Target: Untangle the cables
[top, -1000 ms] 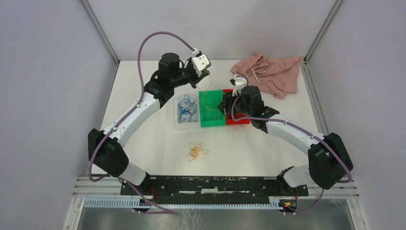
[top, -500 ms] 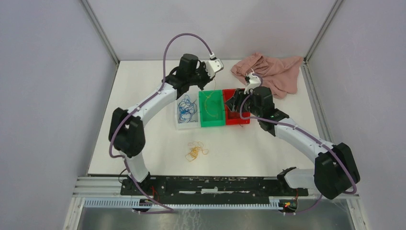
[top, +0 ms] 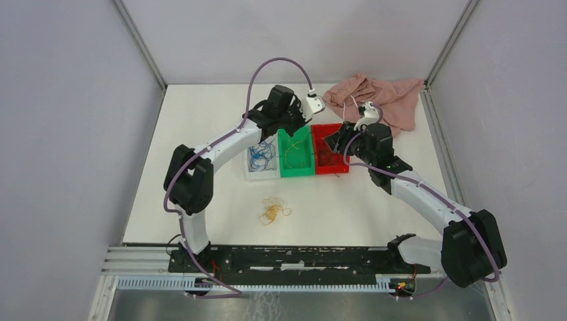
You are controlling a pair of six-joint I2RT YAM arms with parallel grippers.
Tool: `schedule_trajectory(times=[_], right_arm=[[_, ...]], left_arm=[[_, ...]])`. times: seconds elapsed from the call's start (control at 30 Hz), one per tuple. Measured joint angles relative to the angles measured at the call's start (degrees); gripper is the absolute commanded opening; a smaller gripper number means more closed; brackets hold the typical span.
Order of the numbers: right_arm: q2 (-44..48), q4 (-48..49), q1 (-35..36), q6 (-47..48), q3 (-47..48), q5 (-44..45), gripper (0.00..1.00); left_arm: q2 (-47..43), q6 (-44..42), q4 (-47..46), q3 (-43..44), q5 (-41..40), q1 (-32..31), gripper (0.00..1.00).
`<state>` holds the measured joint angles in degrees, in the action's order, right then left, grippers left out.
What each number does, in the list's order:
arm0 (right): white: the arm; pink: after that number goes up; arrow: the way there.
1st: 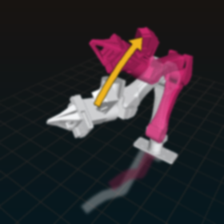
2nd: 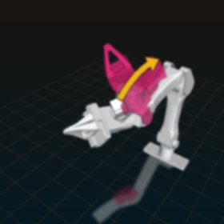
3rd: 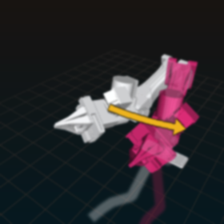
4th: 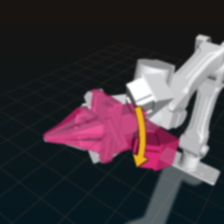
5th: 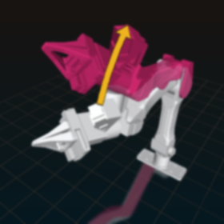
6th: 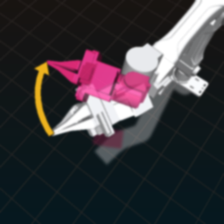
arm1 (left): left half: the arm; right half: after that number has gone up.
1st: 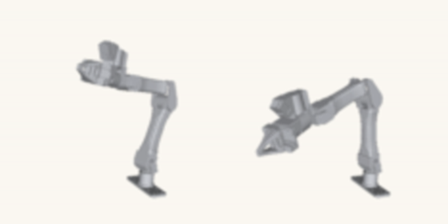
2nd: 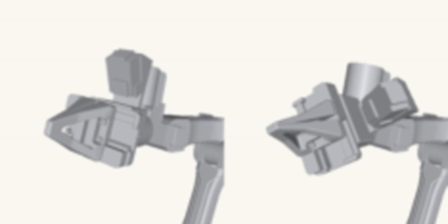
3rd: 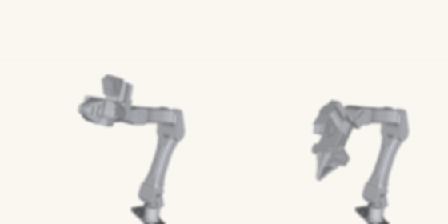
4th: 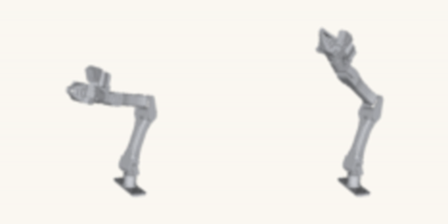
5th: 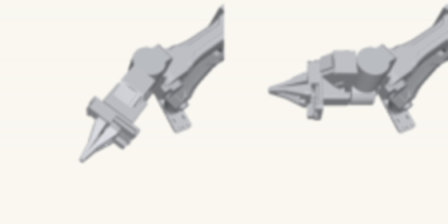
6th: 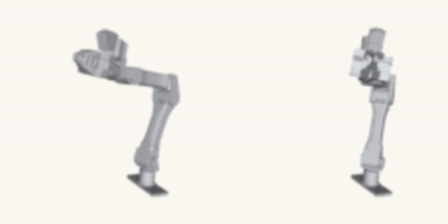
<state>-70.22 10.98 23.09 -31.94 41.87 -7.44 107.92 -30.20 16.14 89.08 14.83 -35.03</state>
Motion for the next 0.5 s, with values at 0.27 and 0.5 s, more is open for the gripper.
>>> schedule_trajectory(times=[0.27,0.5], right_arm=[[2.84,0.13,-0.68,-0.37,-0.98,0.2,0.48],[3.67,0.15,-1.01,-0.37,-0.98,0.15,0.47]], left_arm=[[2.19,0.0,-3.21,-6.38,-4.42,-2.34,0.03],[4.57,-0.11,-4.42,-8.09,-7.1,-2.34,0.4]])
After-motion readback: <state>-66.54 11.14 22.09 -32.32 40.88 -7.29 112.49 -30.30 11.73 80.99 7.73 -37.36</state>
